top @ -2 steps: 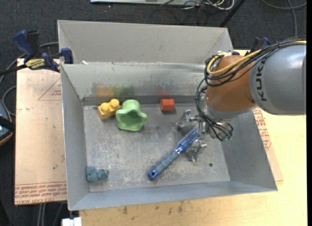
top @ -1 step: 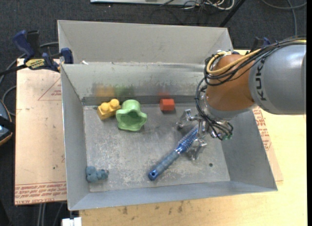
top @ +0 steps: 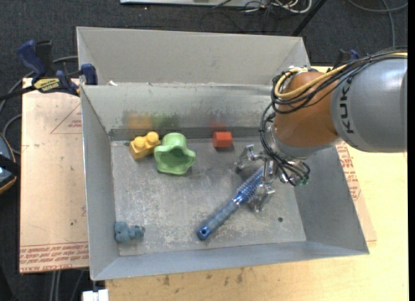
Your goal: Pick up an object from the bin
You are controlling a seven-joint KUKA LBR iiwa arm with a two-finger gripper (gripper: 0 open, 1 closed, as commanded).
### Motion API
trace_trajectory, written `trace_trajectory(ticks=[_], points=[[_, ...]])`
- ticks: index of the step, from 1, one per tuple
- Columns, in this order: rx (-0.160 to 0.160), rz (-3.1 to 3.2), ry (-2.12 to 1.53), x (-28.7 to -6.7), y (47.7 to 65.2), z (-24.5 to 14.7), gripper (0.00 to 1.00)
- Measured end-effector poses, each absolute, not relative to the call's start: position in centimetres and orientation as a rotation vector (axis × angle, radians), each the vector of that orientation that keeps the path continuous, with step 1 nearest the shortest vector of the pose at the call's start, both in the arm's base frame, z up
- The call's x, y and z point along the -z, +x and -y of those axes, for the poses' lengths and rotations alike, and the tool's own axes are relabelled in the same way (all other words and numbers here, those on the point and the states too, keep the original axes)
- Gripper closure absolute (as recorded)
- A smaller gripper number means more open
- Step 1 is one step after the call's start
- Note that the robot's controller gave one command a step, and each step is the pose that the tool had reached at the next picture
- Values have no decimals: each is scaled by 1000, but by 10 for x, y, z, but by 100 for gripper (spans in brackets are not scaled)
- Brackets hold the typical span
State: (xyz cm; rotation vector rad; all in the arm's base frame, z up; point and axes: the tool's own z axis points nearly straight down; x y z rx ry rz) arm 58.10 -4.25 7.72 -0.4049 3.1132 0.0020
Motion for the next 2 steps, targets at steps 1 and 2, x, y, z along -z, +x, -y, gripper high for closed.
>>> trace_trajectory(ticks=[1, 2], points=[[-2, -3115, -402, -78, 581, 42, 0], [-2, -3115, -399, -78, 582, 42, 0]])
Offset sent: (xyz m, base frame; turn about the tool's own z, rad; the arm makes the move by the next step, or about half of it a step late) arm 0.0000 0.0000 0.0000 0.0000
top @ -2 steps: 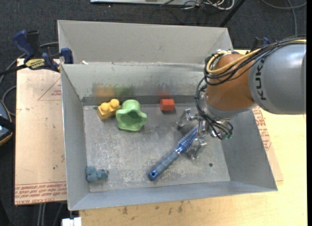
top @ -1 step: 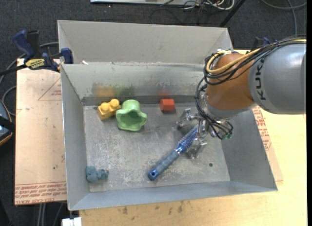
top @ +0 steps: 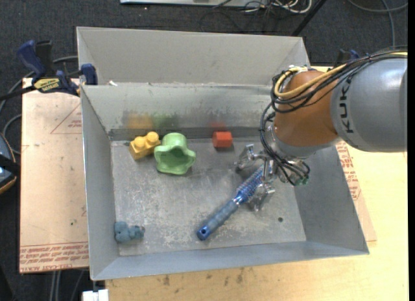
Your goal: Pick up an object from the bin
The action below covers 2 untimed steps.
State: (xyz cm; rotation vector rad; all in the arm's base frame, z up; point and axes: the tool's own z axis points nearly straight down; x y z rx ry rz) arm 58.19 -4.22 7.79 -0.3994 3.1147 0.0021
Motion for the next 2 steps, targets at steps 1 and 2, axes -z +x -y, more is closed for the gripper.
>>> trace_trajectory(ticks=[1, 2], points=[[-1, -3113, -398, -81, 583, 42, 100], [-1, -3114, -395, -91, 584, 42, 100]])
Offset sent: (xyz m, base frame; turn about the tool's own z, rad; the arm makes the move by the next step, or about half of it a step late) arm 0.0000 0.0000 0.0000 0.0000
